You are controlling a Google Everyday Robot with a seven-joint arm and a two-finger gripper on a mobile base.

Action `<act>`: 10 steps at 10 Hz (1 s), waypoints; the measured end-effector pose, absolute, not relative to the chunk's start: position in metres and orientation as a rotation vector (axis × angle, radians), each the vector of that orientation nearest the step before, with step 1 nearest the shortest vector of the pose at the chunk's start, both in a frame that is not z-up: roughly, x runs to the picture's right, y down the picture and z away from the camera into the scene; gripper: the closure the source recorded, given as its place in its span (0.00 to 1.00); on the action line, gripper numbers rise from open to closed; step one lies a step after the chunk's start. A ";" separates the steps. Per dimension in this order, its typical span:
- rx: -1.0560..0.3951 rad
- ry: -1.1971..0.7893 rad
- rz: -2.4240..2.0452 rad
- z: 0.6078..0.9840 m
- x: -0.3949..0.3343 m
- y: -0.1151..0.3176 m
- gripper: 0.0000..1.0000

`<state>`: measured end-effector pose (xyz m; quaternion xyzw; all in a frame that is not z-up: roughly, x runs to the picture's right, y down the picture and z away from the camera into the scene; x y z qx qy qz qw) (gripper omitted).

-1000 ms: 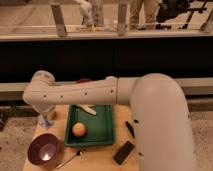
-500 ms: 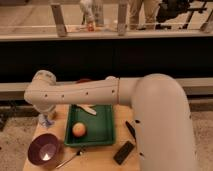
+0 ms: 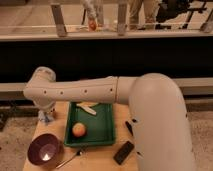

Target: Place towel in metal cup

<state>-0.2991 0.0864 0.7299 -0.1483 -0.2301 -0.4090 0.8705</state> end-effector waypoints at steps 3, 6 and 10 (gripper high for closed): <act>-0.317 -0.461 -0.839 0.737 -0.301 0.083 1.00; -0.318 -0.450 -0.824 0.740 -0.302 0.081 1.00; -0.313 -0.436 -0.814 0.743 -0.303 0.079 1.00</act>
